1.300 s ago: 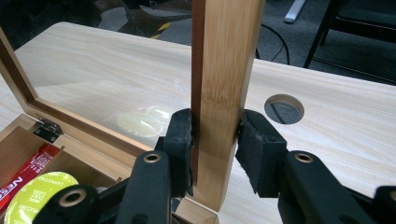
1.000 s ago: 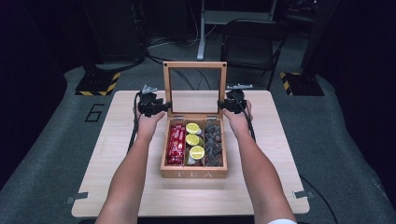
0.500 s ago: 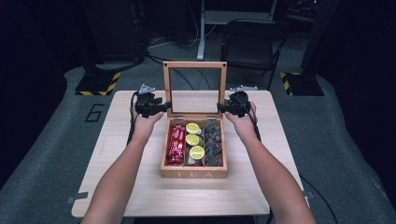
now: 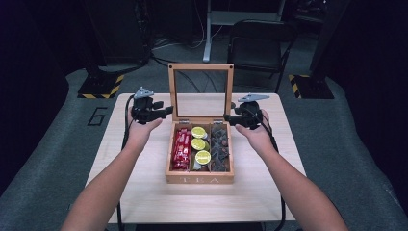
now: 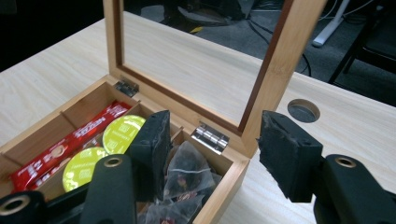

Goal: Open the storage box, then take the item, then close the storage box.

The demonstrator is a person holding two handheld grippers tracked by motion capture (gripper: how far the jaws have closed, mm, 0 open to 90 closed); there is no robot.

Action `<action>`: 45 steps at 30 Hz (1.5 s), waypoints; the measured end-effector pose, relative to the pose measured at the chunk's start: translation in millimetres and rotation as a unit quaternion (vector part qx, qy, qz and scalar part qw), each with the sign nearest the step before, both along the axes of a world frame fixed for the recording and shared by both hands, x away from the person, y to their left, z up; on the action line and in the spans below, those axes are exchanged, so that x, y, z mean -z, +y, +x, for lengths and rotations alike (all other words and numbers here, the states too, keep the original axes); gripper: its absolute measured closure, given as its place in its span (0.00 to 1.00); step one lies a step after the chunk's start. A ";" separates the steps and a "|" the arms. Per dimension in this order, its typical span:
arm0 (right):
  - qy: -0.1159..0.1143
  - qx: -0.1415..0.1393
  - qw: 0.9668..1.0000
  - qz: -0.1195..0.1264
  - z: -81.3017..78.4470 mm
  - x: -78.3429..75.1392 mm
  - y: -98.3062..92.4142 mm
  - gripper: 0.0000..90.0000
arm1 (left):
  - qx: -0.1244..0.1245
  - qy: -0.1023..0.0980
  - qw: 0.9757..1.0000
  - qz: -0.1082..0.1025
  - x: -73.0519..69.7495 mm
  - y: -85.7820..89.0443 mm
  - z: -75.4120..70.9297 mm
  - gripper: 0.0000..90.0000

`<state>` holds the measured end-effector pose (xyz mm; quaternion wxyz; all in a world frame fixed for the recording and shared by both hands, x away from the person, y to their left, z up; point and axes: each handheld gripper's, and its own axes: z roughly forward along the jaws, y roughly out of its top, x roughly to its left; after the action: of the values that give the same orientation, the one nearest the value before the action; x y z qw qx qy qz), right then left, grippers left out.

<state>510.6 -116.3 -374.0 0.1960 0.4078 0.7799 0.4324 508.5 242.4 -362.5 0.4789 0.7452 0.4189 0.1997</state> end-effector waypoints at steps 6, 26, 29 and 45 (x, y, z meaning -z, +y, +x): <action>-0.006 -0.020 1.000 -0.010 -8.9 -2.2 1.3 0.48 | 0.021 0.002 1.000 0.007 -3.6 -4.8 -12.2 0.50; -0.009 -0.071 0.997 -0.022 -31.3 4.8 23.0 0.44 | 0.057 0.008 0.998 0.012 1.2 -14.2 -35.3 0.50; -0.008 -0.079 0.996 -0.028 -35.5 6.8 25.1 0.43 | 0.057 0.011 0.998 0.013 2.7 -12.9 -36.9 0.50; 0.004 -0.143 0.988 -0.051 -56.8 29.2 49.1 0.40 | 0.046 0.011 0.999 0.014 13.9 2.6 -47.7 0.48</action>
<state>453.8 -67.3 -403.2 0.1496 0.2839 0.8520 0.4136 460.8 245.0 -376.4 0.4723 0.7724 0.3866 0.1757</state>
